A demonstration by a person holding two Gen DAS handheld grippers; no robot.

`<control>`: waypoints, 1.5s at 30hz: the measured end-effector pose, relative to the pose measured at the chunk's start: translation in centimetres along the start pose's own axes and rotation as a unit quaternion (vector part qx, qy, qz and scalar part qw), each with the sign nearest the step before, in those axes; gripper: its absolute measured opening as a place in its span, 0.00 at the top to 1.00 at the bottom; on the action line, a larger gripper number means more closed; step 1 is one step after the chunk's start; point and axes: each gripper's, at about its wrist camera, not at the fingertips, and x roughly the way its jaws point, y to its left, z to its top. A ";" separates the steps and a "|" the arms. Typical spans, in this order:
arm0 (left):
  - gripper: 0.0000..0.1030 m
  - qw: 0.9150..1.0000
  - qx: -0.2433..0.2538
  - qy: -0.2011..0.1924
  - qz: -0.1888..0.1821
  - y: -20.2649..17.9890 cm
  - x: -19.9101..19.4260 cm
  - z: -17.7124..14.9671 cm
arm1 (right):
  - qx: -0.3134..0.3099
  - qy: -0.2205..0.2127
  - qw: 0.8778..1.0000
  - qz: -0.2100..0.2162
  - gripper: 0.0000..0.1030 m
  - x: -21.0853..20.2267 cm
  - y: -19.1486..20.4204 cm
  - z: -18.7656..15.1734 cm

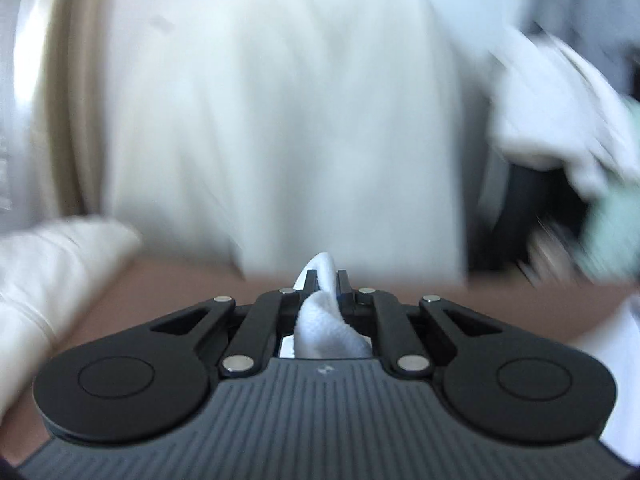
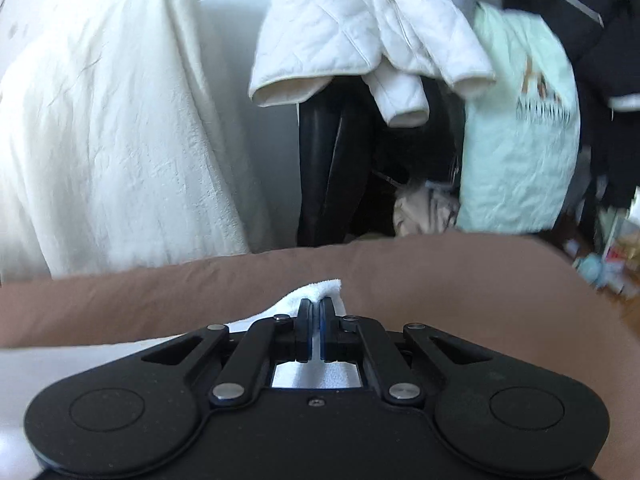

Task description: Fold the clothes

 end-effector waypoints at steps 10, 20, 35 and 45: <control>0.93 0.997 0.052 -0.008 0.047 0.7 11.1 -0.7 | 0.010 -0.002 0.999 -0.030 0.97 1.6 -0.4 -2.5; 0.80 0.993 0.082 0.082 -0.018 2.7 17.1 0.0 | 0.071 0.036 0.990 -0.120 0.91 3.1 -4.4 -3.1; 0.51 0.953 -0.026 0.279 -0.115 16.6 17.0 -3.7 | 0.050 0.119 0.990 0.057 0.48 5.4 -2.2 -3.0; 0.96 0.978 0.122 0.166 -0.033 12.1 12.6 -3.1 | -0.171 -0.018 0.980 -0.103 0.97 2.9 4.9 -2.9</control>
